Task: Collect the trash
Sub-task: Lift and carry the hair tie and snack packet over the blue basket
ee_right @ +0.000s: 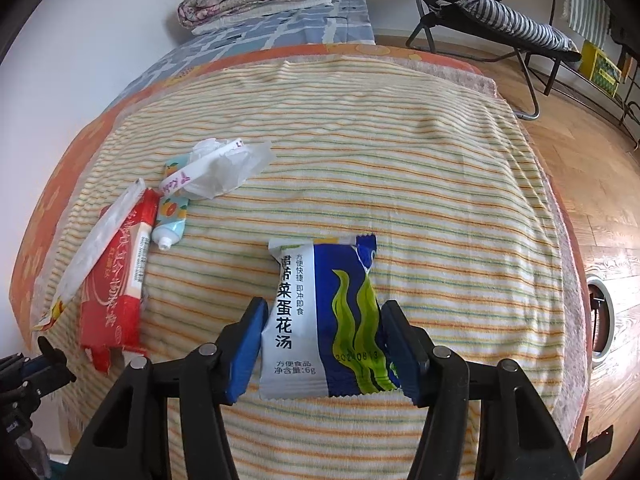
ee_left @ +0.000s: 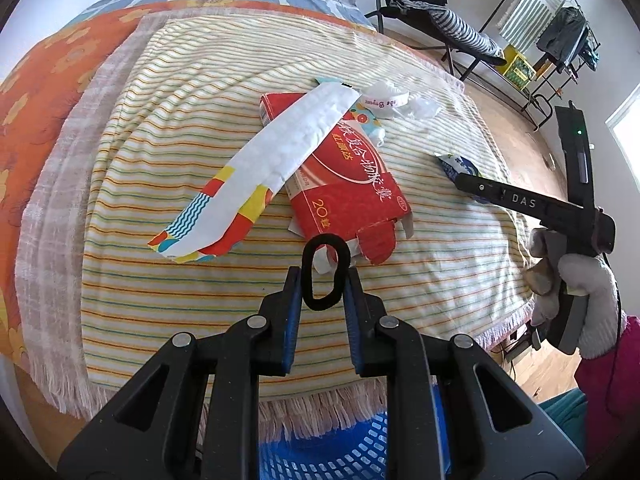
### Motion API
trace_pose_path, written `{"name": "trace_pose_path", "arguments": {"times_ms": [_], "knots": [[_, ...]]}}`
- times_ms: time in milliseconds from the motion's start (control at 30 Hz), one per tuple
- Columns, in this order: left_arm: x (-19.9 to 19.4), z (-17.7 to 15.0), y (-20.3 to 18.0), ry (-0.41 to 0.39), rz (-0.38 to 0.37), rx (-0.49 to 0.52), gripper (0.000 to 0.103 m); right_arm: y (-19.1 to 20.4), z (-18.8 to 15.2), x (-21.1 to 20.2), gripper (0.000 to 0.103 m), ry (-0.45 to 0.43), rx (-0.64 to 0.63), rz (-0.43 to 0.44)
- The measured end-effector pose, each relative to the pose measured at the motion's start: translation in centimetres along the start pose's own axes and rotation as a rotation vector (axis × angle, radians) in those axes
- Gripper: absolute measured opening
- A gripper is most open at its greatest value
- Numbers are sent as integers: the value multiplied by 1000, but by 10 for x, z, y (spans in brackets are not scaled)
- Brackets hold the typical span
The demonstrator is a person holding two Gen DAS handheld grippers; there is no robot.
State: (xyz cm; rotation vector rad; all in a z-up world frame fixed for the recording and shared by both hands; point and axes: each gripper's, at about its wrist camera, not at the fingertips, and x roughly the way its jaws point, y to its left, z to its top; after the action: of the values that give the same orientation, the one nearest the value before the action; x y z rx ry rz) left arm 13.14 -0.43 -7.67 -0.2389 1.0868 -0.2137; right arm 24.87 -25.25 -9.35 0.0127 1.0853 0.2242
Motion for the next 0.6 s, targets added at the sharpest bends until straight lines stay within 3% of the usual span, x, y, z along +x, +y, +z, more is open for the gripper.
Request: {"name": "trace_pose_path", "arguments": {"times_ms": [233, 600], "knots": [[-2, -8, -7, -3, 15, 26, 20, 4, -5, 3, 59, 13, -52, -22], [-3, -11, -8, -9, 17, 36, 20, -8, 6, 20, 75, 45, 7, -14]]}}
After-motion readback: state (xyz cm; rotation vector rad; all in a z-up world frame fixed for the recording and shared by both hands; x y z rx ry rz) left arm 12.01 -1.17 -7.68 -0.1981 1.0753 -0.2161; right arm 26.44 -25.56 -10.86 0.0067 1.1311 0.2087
